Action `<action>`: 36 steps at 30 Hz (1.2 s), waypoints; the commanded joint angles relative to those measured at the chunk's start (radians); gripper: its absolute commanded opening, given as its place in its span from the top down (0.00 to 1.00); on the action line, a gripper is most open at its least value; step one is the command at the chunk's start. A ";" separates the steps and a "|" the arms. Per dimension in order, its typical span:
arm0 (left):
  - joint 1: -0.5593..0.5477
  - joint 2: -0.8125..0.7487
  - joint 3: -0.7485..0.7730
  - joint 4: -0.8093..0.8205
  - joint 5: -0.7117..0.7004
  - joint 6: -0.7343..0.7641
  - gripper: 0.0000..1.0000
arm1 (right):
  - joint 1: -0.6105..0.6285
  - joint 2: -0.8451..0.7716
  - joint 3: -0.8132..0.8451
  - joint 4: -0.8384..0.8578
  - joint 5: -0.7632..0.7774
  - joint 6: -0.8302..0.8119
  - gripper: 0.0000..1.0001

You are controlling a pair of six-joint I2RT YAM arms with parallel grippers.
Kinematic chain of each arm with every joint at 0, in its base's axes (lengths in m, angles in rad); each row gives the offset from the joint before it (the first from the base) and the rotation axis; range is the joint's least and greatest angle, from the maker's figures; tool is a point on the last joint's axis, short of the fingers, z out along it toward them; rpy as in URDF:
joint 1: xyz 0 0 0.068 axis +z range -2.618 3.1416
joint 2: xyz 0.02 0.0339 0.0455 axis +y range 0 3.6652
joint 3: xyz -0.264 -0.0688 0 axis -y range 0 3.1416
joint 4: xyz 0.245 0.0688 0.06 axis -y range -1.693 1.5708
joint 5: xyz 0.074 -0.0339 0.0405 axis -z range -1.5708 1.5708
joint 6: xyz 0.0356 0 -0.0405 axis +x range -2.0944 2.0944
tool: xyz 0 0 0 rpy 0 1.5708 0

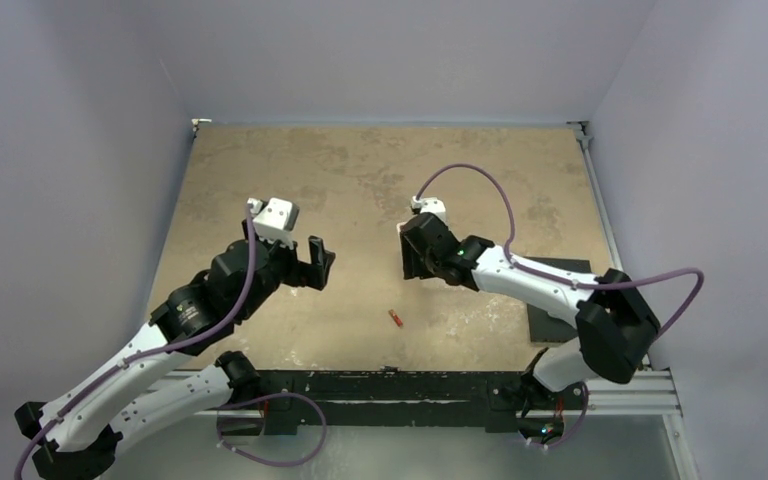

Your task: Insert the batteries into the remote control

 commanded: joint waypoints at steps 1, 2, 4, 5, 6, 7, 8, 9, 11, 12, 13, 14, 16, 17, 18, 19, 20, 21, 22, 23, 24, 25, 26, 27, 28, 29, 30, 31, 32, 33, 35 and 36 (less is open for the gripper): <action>0.005 0.016 -0.009 0.016 -0.010 -0.028 0.01 | -0.002 -0.110 -0.049 0.078 -0.108 -0.148 1.00; 0.005 0.019 -0.010 0.018 -0.005 -0.030 0.01 | 0.000 -0.130 -0.057 0.084 -0.127 -0.172 1.00; 0.005 0.027 -0.011 0.022 0.004 -0.039 0.01 | 0.006 -0.169 -0.069 0.090 -0.153 -0.215 1.00; 0.005 0.031 -0.011 0.027 0.018 -0.049 0.01 | 0.010 -0.190 -0.075 0.095 -0.174 -0.240 1.00; 0.005 0.035 -0.012 0.033 0.039 -0.060 0.01 | 0.015 -0.207 -0.081 0.101 -0.194 -0.262 1.00; 0.006 0.037 -0.013 0.045 0.071 -0.069 0.01 | 0.019 -0.224 -0.084 0.105 -0.210 -0.283 1.00; 0.005 0.040 -0.014 0.054 0.090 -0.081 0.01 | 0.024 -0.237 -0.086 0.106 -0.228 -0.302 1.00; 0.005 0.043 -0.014 0.057 0.097 -0.093 0.01 | 0.028 -0.249 -0.085 0.107 -0.249 -0.322 1.00; 0.005 0.049 -0.015 0.062 0.112 -0.123 0.01 | 0.039 -0.269 -0.086 0.106 -0.271 -0.356 1.00; 0.004 0.053 -0.019 0.069 0.125 -0.135 0.01 | 0.048 -0.282 -0.085 0.106 -0.284 -0.376 1.00; 0.005 0.059 -0.021 0.073 0.141 -0.145 0.01 | 0.054 -0.290 -0.086 0.106 -0.290 -0.390 1.00; 0.005 0.067 -0.023 0.076 0.154 -0.156 0.01 | 0.060 -0.299 -0.087 0.108 -0.294 -0.404 1.00; 0.010 0.086 -0.025 0.080 0.182 -0.175 0.01 | 0.070 -0.314 -0.088 0.108 -0.299 -0.432 1.00; 0.019 0.097 -0.024 0.083 0.201 -0.181 0.02 | 0.076 -0.325 -0.092 0.114 -0.304 -0.452 1.00; 0.031 0.108 -0.025 0.087 0.228 -0.189 0.03 | 0.083 -0.336 -0.098 0.120 -0.307 -0.470 1.00; 0.047 0.119 -0.025 0.091 0.259 -0.194 0.05 | 0.093 -0.349 -0.103 0.128 -0.307 -0.488 1.00; 0.071 0.128 -0.028 0.096 0.294 -0.197 0.06 | 0.105 -0.360 -0.107 0.134 -0.304 -0.504 1.00; 0.102 0.137 -0.032 0.103 0.337 -0.201 0.07 | 0.112 -0.371 -0.111 0.141 -0.304 -0.522 1.00; 0.140 0.146 -0.038 0.113 0.382 -0.204 0.08 | 0.123 -0.383 -0.117 0.146 -0.305 -0.542 1.00; 0.182 0.150 -0.044 0.122 0.449 -0.207 0.09 | 0.133 -0.394 -0.121 0.152 -0.306 -0.562 1.00; 0.222 0.153 -0.052 0.134 0.505 -0.210 0.09 | 0.145 -0.404 -0.126 0.156 -0.309 -0.584 1.00; 0.259 0.159 -0.056 0.145 0.553 -0.214 0.10 | 0.157 -0.412 -0.128 0.159 -0.311 -0.608 1.00; 0.286 0.165 -0.061 0.154 0.592 -0.219 0.10 | 0.168 -0.418 -0.131 0.164 -0.310 -0.635 1.00; 0.304 0.173 -0.063 0.164 0.628 -0.222 0.11 | 0.179 -0.426 -0.132 0.167 -0.312 -0.656 1.00; 0.321 0.182 -0.063 0.173 0.663 -0.226 0.12 | 0.188 -0.431 -0.135 0.173 -0.311 -0.671 1.00; 0.335 0.192 -0.064 0.182 0.696 -0.234 0.12 | 0.196 -0.434 -0.134 0.177 -0.311 -0.687 1.00; 0.349 0.199 -0.069 0.195 0.736 -0.244 0.13 | 0.202 -0.434 -0.131 0.178 -0.311 -0.701 1.00; 0.362 0.205 -0.073 0.208 0.775 -0.255 0.14 | 0.206 -0.436 -0.130 0.180 -0.311 -0.715 1.00; 0.376 0.211 -0.080 0.223 0.813 -0.267 0.15 | 0.209 -0.436 -0.128 0.181 -0.311 -0.732 1.00; 0.387 0.213 -0.085 0.239 0.858 -0.277 0.16 | 0.211 -0.434 -0.125 0.179 -0.310 -0.748 1.00; 0.406 0.214 -0.096 0.256 0.914 -0.297 0.17 | 0.214 -0.430 -0.114 0.170 -0.310 -0.773 1.00; 0.413 0.213 -0.101 0.261 0.940 -0.308 0.18 | 0.215 -0.427 -0.109 0.164 -0.311 -0.787 1.00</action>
